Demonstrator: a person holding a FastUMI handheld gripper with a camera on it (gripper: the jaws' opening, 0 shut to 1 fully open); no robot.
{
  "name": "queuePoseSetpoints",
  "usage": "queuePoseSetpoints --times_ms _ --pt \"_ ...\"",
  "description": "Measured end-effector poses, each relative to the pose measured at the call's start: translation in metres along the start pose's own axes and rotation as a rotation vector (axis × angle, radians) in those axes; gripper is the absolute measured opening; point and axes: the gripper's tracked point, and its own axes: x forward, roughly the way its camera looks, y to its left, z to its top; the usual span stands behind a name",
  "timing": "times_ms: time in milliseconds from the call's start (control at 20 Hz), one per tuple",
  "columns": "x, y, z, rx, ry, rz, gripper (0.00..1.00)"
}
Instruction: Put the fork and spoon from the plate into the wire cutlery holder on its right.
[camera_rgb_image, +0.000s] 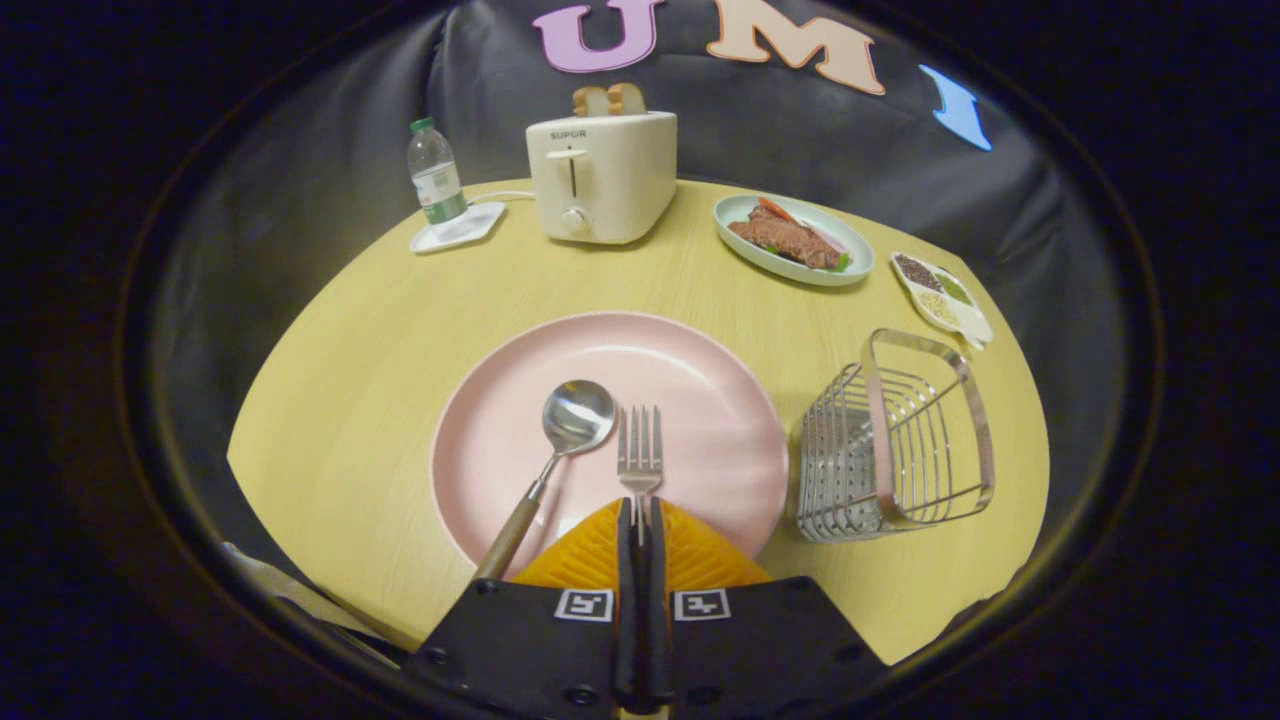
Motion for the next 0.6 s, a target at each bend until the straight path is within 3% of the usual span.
queuePoseSetpoints --times_ms 250,600 --pt "-0.006 -0.004 -0.007 -0.045 0.041 0.009 0.04" --pt "-0.045 -0.023 0.028 -0.058 0.001 0.021 0.04"
